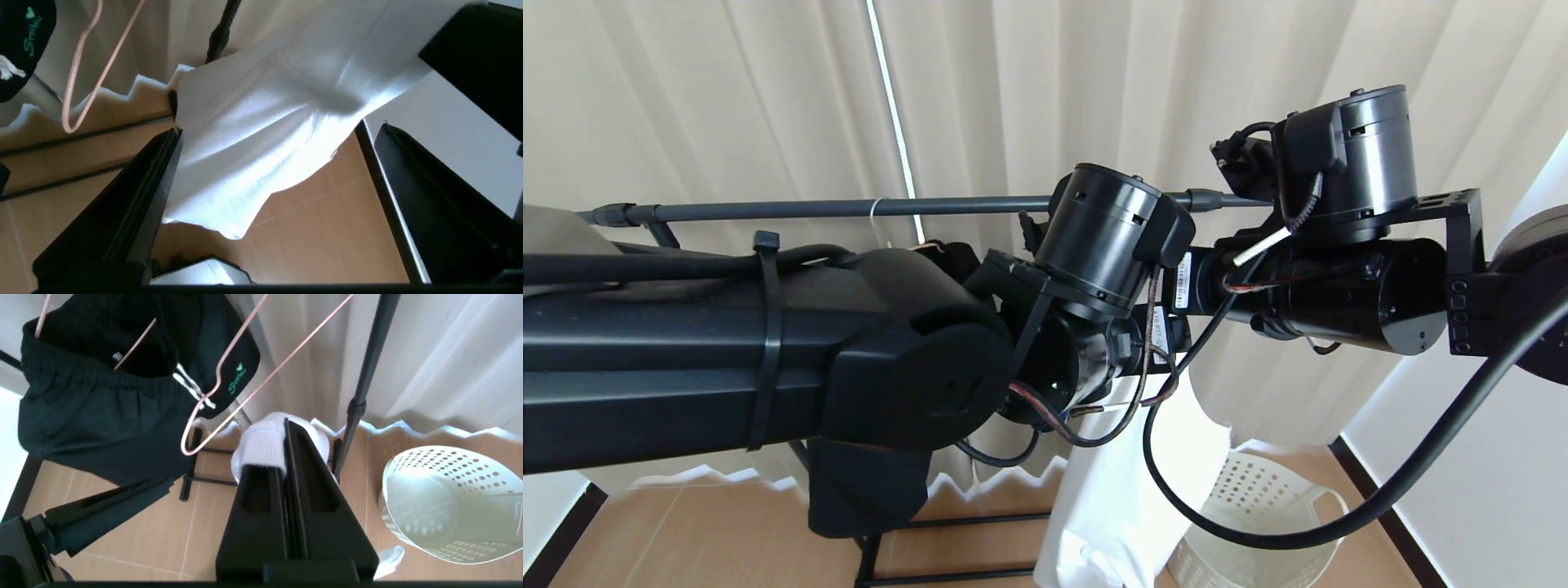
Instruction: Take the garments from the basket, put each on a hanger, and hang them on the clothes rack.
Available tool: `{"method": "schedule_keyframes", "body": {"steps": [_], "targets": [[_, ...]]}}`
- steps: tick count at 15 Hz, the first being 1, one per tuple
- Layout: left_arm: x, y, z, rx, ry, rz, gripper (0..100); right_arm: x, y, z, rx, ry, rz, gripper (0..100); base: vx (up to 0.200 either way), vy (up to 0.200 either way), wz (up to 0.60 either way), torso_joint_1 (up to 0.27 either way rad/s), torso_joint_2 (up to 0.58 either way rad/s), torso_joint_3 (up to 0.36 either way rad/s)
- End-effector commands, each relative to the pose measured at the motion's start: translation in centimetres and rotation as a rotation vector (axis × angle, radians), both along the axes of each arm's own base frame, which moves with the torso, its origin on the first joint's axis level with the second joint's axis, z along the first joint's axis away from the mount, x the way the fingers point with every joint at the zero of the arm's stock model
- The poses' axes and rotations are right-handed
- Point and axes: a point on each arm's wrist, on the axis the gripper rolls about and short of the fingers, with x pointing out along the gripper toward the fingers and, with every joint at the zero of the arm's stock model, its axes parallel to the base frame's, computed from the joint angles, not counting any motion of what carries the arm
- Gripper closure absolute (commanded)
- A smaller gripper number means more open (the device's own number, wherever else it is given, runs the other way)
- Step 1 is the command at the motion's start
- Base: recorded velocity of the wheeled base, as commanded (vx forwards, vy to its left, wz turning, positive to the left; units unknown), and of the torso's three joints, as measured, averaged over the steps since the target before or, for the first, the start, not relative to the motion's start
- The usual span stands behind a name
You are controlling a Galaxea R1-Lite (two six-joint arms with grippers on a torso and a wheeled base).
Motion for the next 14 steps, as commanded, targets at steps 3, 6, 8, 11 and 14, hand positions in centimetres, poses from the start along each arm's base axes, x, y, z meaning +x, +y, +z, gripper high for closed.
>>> {"method": "schedule_keyframes", "body": {"steps": [3, 6, 8, 11, 14], "targets": [[0.4, -0.4, 0.3, -0.050, -0.034, 0.005, 0, 0.1, 0.2, -0.4, -0.008, 0.016, 0.013, 100, 0.000, 0.000, 0.00, 0.000, 0.00, 0.000], [0.4, -0.5, 0.0, -0.065, -0.028, 0.021, 0, 0.1, 0.3, -0.1, 0.006, 0.009, 0.012, 100, 0.000, 0.000, 0.00, 0.000, 0.00, 0.000], [0.3, -0.3, -0.4, -0.045, -0.022, 0.032, 0, 0.3, 0.4, 0.7, 0.061, 0.003, -0.009, 100, 0.000, 0.000, 0.00, 0.000, 0.00, 0.000], [-0.2, 0.1, -1.2, -0.015, -0.004, 0.025, 0, 0.4, 0.3, 1.1, 0.082, -0.005, -0.015, 100, 0.000, 0.000, 0.00, 0.000, 0.00, 0.000], [-0.5, 0.4, -1.6, 0.004, 0.005, 0.019, 0, 0.4, 0.4, 1.2, 0.089, -0.006, -0.016, 100, 0.000, 0.000, 0.00, 0.000, 0.00, 0.000]]}}
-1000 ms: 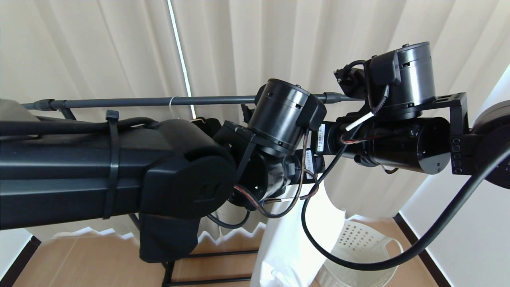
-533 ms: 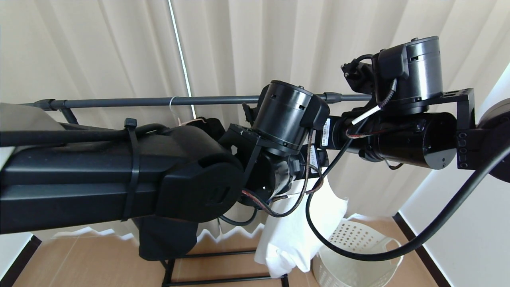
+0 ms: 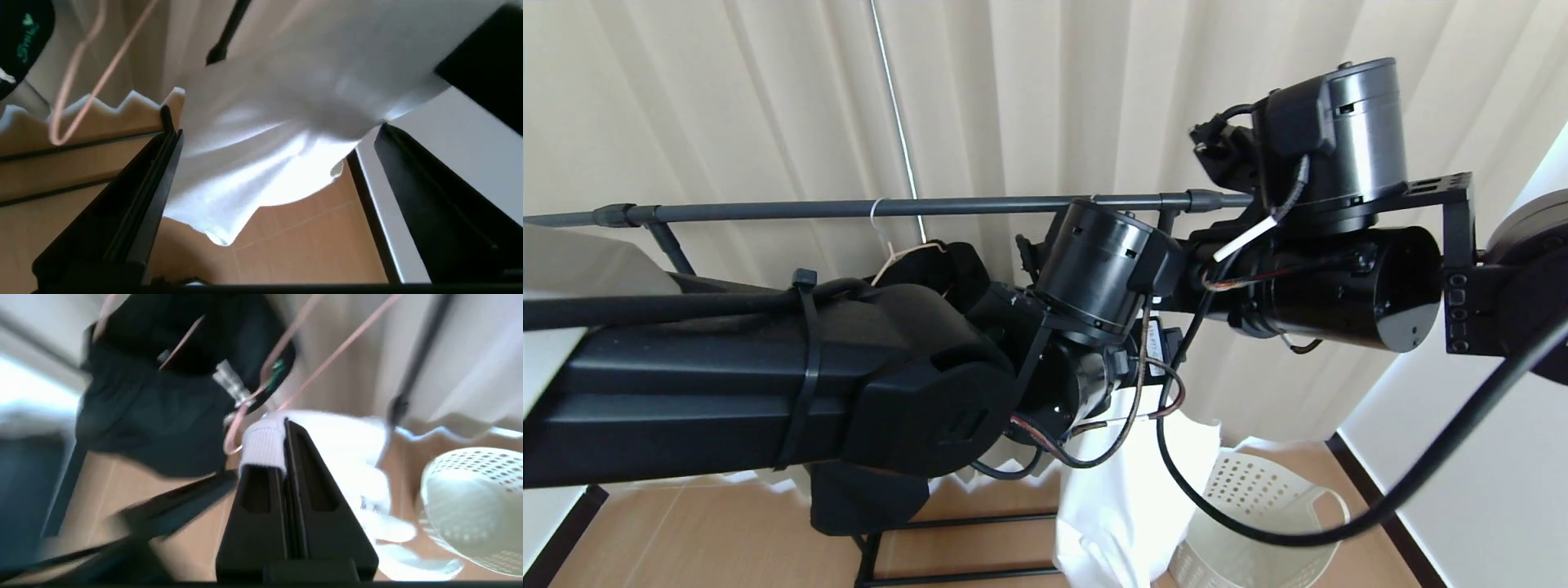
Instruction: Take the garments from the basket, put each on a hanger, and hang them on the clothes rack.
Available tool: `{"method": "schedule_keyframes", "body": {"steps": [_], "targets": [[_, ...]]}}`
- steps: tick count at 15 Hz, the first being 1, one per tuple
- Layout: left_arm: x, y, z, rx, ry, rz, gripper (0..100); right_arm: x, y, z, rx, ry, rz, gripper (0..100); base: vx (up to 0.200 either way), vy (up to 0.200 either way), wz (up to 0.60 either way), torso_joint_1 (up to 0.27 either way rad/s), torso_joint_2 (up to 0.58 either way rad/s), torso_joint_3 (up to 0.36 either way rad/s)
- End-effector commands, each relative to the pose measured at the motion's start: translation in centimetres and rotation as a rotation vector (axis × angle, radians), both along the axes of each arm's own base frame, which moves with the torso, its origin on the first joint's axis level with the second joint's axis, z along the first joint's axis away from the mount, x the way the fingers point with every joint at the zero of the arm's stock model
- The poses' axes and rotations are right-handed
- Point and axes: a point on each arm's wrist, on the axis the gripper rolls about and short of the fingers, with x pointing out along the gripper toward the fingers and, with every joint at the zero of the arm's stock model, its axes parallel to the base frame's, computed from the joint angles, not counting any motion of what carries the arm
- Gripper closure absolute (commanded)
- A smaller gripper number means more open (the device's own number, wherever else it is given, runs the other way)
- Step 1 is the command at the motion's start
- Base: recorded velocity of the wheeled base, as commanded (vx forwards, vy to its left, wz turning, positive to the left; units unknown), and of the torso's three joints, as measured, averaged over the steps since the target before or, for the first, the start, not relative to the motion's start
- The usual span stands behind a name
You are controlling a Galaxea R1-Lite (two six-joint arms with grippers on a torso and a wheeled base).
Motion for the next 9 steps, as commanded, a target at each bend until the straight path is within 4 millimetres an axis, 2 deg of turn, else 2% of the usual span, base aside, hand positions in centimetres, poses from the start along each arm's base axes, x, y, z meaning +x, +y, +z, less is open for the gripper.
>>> {"method": "schedule_keyframes", "body": {"steps": [1, 9], "targets": [[-0.62, 0.73, -0.72, 0.056, 0.014, -0.012, 0, 0.03, -0.27, 0.33, 0.005, -0.015, -0.023, 100, 0.000, 0.000, 0.00, 0.000, 0.00, 0.000], [-0.22, 0.40, 0.00, -0.003, -0.055, 0.013, 0, 0.05, -0.18, 0.19, 0.005, -0.010, -0.022, 100, 0.000, 0.000, 0.00, 0.000, 0.00, 0.000]]}}
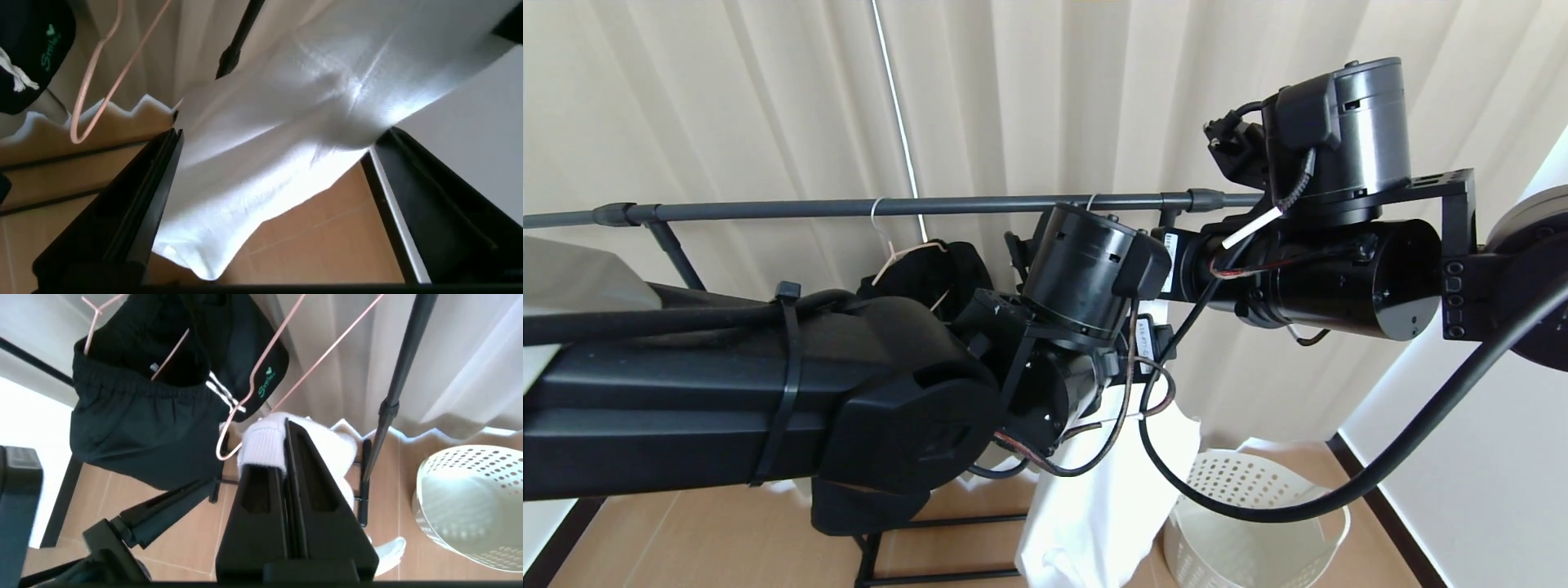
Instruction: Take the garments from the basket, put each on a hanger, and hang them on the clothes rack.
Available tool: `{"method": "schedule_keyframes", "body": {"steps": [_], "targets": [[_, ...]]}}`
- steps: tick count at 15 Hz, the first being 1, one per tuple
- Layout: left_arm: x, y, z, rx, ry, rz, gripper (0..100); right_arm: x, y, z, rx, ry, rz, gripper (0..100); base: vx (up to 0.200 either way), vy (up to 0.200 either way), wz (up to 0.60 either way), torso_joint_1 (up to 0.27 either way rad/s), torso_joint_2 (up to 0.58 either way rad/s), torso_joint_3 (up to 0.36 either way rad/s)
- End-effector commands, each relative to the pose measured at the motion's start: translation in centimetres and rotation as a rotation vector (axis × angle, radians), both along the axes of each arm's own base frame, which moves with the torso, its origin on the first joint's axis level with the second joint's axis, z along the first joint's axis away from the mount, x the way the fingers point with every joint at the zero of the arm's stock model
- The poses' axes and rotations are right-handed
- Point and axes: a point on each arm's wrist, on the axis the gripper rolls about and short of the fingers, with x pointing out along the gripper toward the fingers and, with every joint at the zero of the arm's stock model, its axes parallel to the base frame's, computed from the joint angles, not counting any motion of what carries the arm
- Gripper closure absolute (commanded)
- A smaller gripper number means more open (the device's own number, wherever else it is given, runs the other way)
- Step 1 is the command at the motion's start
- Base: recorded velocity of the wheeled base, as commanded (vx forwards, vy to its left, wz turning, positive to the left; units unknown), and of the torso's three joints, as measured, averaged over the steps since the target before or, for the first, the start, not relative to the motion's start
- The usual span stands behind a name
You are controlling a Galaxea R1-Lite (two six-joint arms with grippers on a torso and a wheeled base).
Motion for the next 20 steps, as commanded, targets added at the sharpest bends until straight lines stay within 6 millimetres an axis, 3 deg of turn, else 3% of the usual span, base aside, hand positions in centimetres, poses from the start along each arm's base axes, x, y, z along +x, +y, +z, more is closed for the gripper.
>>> {"method": "schedule_keyframes", "body": {"steps": [1, 8, 16, 20], "targets": [[0.0, 0.0, 0.1, -0.007, -0.007, 0.001, 0, 0.0, 0.0, 0.0, 0.000, -0.001, -0.001, 100, 0.000, 0.000, 0.00, 0.000, 0.00, 0.000], [1.2, -0.3, 0.1, 0.001, -0.068, 0.049, 0, 0.0, 0.0, -0.1, -0.002, 0.001, -0.001, 100, 0.000, 0.000, 0.00, 0.000, 0.00, 0.000], [1.4, -0.5, 0.1, 0.006, -0.101, 0.088, 0, 0.1, 0.1, -0.2, -0.004, 0.003, -0.001, 100, 0.000, 0.000, 0.00, 0.000, 0.00, 0.000], [0.6, -0.8, 0.1, 0.002, -0.122, 0.066, 0, 0.4, 0.4, -0.7, -0.015, 0.016, -0.001, 100, 0.000, 0.000, 0.00, 0.000, 0.00, 0.000]]}}
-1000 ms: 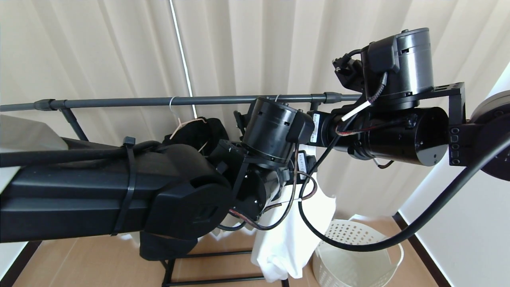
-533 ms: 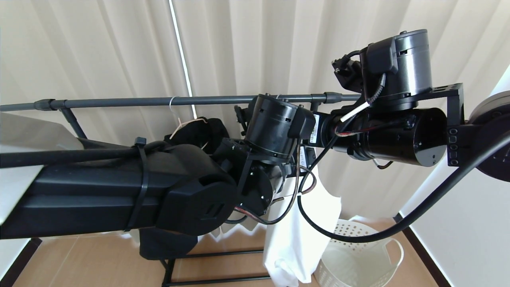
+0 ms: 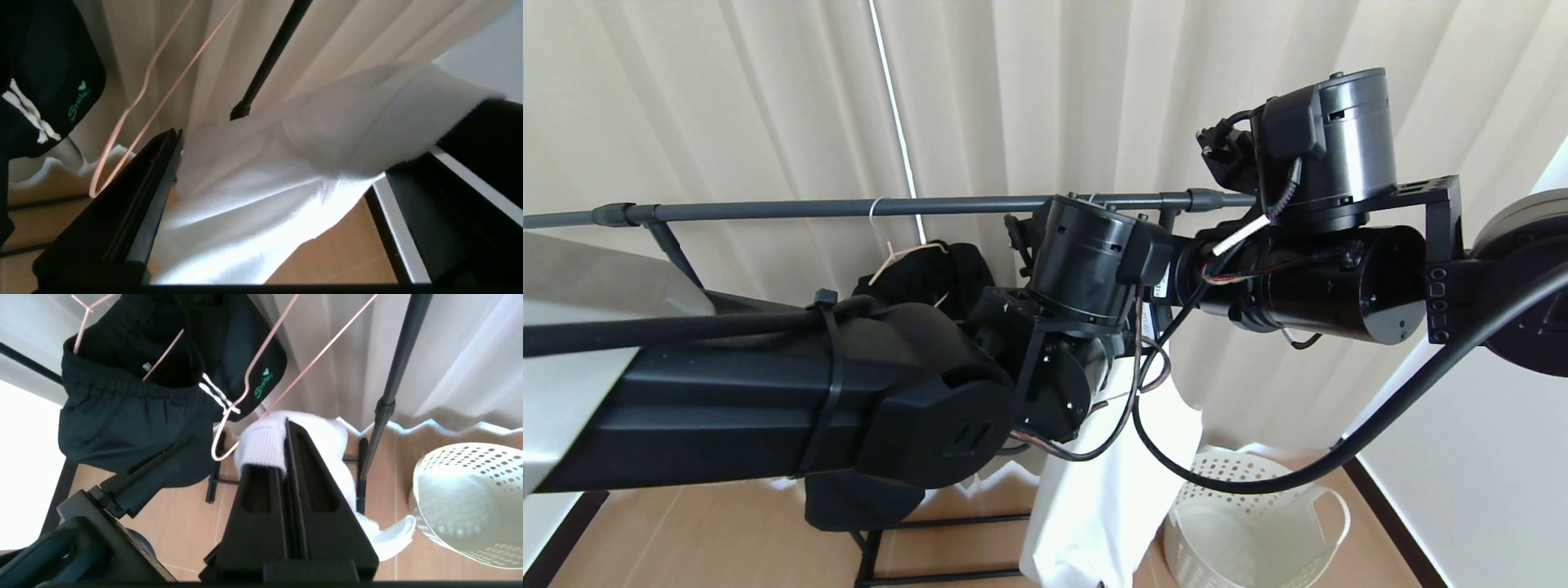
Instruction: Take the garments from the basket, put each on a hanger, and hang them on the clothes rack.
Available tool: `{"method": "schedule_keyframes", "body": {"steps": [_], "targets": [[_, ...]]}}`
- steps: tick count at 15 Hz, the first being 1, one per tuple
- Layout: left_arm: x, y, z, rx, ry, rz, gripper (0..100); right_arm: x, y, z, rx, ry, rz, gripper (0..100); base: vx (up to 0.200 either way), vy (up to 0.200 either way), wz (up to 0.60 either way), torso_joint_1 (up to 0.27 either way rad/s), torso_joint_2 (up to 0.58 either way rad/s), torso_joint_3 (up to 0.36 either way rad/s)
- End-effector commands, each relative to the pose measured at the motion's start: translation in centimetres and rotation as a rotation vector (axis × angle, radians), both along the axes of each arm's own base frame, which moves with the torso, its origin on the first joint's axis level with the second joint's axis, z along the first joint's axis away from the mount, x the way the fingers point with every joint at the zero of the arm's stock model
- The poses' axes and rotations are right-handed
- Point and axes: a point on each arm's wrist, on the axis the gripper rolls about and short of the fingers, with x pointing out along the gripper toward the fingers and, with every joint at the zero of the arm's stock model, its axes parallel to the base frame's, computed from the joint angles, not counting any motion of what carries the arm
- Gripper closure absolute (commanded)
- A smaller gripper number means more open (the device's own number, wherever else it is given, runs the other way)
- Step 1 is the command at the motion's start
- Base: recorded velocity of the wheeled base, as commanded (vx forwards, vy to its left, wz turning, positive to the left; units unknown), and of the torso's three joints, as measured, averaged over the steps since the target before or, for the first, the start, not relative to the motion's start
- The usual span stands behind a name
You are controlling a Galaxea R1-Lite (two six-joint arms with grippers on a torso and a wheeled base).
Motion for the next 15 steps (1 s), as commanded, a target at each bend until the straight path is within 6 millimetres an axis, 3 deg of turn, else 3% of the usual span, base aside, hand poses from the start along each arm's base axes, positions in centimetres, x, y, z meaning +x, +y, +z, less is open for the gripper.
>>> {"method": "schedule_keyframes", "body": {"steps": [1, 6, 15], "targets": [[-0.5, -0.1, -0.2, 0.008, 0.004, -0.014, 0, 0.1, 0.1, -0.2, -0.003, 0.003, 0.000, 100, 0.000, 0.000, 0.00, 0.000, 0.00, 0.000], [0.0, 0.4, -0.7, 0.057, -0.022, 0.028, 0, -0.1, -0.1, 0.1, 0.004, -0.003, -0.001, 100, 0.000, 0.000, 0.00, 0.000, 0.00, 0.000], [0.8, 1.3, -3.3, 0.142, 0.026, 0.048, 0, -0.1, -0.2, 0.3, -0.001, -0.013, -0.021, 100, 0.000, 0.000, 0.00, 0.000, 0.00, 0.000]]}}
